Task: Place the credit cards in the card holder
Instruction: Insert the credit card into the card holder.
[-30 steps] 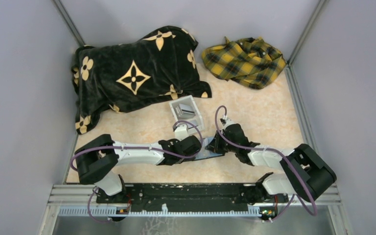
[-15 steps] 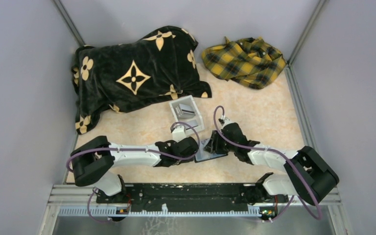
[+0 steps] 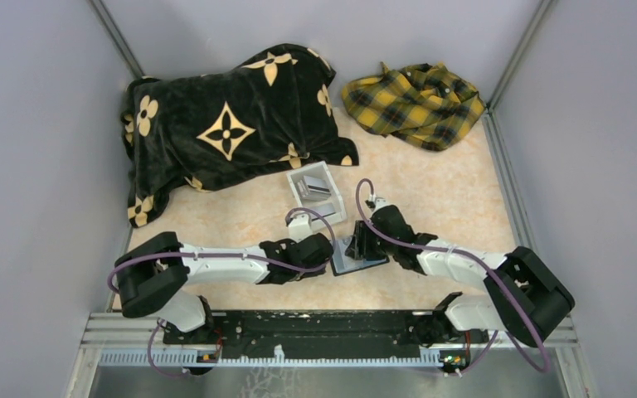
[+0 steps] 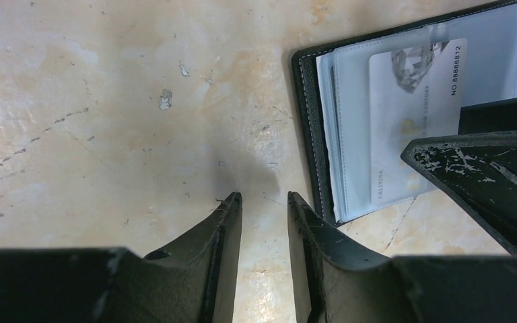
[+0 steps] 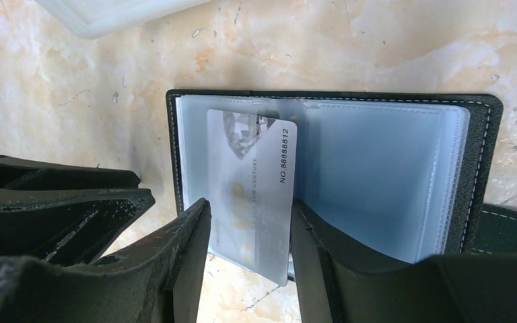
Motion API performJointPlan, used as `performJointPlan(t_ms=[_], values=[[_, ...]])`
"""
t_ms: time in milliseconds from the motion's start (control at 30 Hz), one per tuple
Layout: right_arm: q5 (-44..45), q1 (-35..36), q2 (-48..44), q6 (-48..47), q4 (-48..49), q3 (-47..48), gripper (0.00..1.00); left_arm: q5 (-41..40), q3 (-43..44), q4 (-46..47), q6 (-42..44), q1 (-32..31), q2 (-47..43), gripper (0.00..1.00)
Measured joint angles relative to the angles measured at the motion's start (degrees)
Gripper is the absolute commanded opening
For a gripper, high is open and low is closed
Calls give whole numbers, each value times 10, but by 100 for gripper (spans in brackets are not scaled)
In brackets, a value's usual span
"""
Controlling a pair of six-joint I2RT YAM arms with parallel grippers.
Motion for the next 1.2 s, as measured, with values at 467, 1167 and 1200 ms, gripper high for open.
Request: performJointPlan(t_ms=[467,1167,1200], values=[[65,65,56,-17,-38,66,60,-6,-29,64,-10,-1,-2,37],[188,151,141,-16,-114,166,69,-3,-146,252,-48,-1,-24,9],[194,155,144,-16,-118,170,70,-3,-149,256,-49,-1,-25,7]])
